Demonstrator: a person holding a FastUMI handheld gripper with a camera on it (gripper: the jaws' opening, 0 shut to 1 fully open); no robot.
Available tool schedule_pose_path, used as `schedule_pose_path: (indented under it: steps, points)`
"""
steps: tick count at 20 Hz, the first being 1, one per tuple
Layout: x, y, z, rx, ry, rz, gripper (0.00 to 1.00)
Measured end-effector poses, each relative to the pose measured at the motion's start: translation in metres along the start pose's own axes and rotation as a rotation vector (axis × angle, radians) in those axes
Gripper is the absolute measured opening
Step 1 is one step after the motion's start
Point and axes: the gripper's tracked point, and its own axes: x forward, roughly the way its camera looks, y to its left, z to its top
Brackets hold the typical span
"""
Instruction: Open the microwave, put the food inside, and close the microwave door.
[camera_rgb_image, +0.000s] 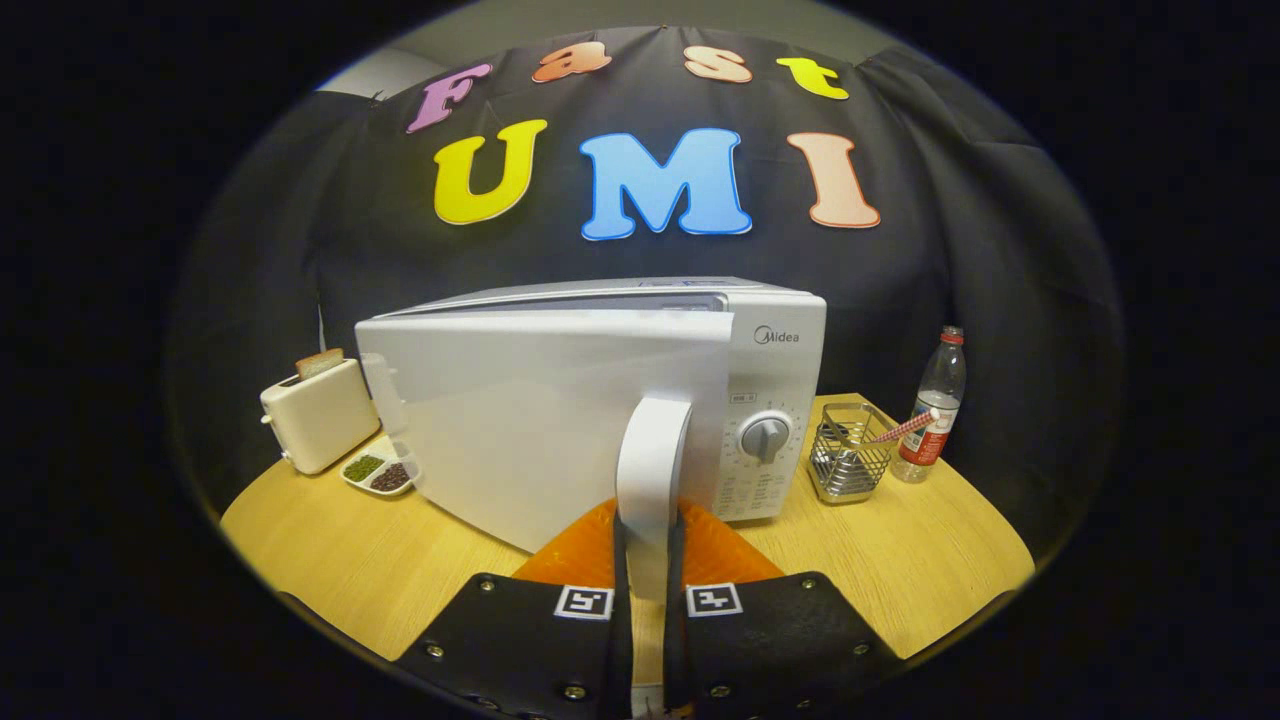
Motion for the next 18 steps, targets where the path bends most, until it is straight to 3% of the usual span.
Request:
schedule_pose_path:
  steps: [7, 13, 18]
  points:
    - [-0.064, 0.063, -0.023, -0.041, -0.065, 0.168, 0.12]
    - [-0.113, 0.147, -0.043, -0.09, -0.101, 0.335, 0.11]
    - [-0.126, 0.186, -0.046, -0.121, -0.215, 0.231, 0.11]
